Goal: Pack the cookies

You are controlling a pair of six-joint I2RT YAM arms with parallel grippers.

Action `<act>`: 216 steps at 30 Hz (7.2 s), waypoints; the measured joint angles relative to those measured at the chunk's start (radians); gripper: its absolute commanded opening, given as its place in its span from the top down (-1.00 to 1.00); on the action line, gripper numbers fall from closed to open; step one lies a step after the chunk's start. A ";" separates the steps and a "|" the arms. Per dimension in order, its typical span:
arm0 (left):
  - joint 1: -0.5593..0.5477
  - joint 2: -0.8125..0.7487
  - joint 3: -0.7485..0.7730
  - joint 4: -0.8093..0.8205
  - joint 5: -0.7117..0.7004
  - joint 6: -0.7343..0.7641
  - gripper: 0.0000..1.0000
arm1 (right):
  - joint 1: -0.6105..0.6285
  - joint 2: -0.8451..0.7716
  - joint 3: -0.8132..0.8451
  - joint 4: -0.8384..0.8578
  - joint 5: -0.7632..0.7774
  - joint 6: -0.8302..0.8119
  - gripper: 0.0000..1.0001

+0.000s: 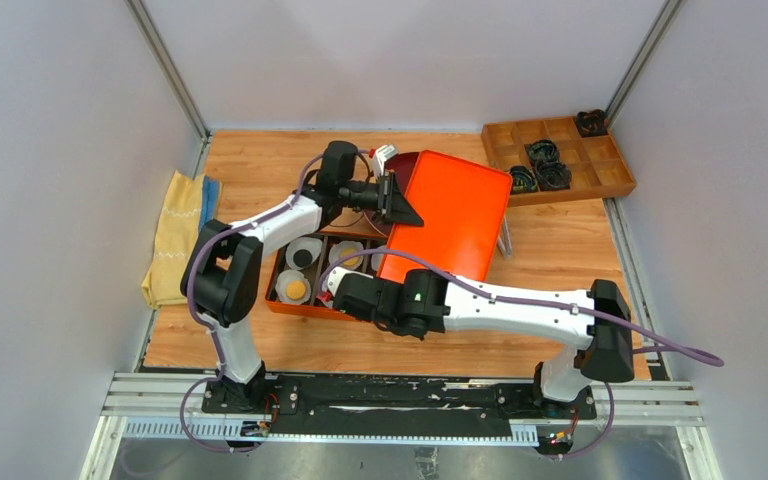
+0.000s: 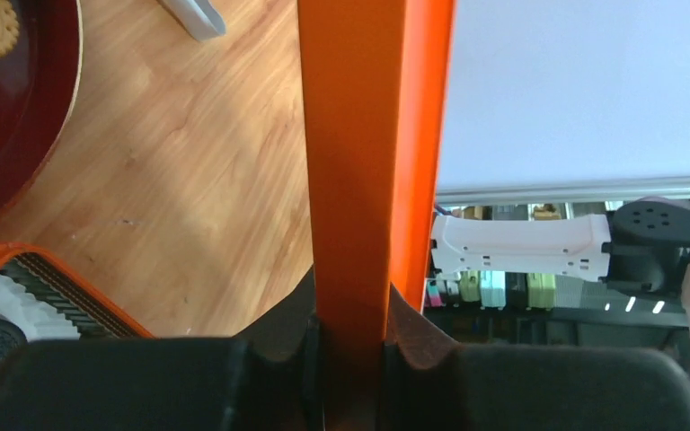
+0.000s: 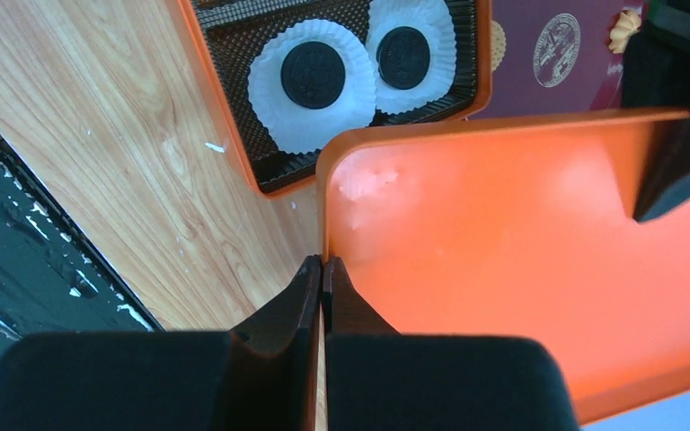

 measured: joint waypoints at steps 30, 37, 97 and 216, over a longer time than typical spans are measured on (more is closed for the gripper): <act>0.038 0.221 0.388 -0.339 -0.045 -0.051 1.00 | 0.140 -0.015 -0.154 0.072 0.634 0.083 -0.38; 0.051 0.181 0.379 -0.508 -0.076 0.040 1.00 | 0.143 0.141 -0.165 0.037 0.735 0.187 -0.20; 0.305 -0.690 0.155 -0.764 -0.899 0.293 0.05 | -0.260 -0.541 -0.002 0.313 -0.415 0.412 1.00; 0.223 -0.672 -0.335 -0.796 -1.503 0.122 1.00 | -0.911 -0.113 -0.622 0.507 -0.706 0.742 1.00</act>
